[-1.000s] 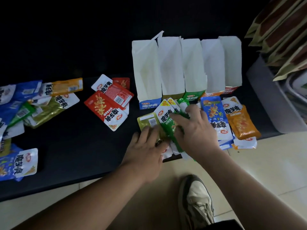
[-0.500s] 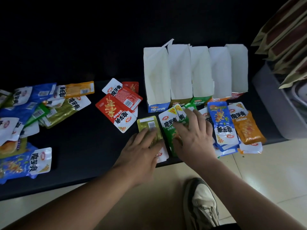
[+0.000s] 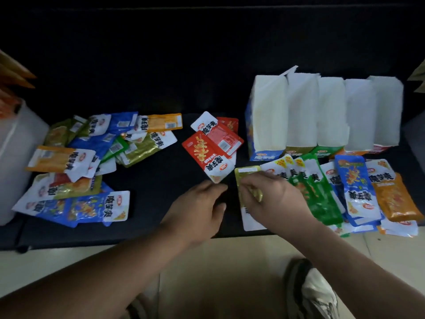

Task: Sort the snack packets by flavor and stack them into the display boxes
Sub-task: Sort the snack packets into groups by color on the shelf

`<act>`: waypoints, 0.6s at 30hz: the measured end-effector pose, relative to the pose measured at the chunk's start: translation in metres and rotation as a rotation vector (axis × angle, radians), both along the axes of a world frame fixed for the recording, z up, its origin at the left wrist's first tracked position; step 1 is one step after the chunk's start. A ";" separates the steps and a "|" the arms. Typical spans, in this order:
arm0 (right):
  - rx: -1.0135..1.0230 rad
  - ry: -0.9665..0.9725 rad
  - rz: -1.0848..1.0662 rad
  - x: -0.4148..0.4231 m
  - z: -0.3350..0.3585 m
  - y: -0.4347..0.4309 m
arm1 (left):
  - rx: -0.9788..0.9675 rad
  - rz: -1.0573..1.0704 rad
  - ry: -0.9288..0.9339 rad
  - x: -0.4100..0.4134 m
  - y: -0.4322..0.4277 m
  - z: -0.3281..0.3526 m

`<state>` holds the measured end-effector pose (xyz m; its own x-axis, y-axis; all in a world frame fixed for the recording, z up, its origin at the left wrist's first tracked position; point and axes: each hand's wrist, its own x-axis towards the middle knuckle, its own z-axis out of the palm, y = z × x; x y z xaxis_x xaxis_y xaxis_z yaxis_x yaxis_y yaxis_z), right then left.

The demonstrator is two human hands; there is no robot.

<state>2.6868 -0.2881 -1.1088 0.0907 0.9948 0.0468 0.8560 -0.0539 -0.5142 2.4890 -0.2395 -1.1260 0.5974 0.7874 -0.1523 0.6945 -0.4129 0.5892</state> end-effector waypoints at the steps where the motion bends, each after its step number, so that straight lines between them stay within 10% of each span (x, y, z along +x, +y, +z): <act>1: -0.038 0.007 0.039 -0.009 0.005 0.009 | 0.011 0.014 0.002 -0.010 0.007 0.004; 18: -0.438 -0.062 0.484 -0.220 -0.021 0.138 | 0.320 0.656 0.115 -0.226 0.042 -0.028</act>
<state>2.4666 -0.1504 -1.1294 -0.3618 0.8507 -0.3812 0.8636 0.1519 -0.4807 2.2633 -0.1977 -1.1539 -0.0173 0.9936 0.1120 0.9077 -0.0313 0.4184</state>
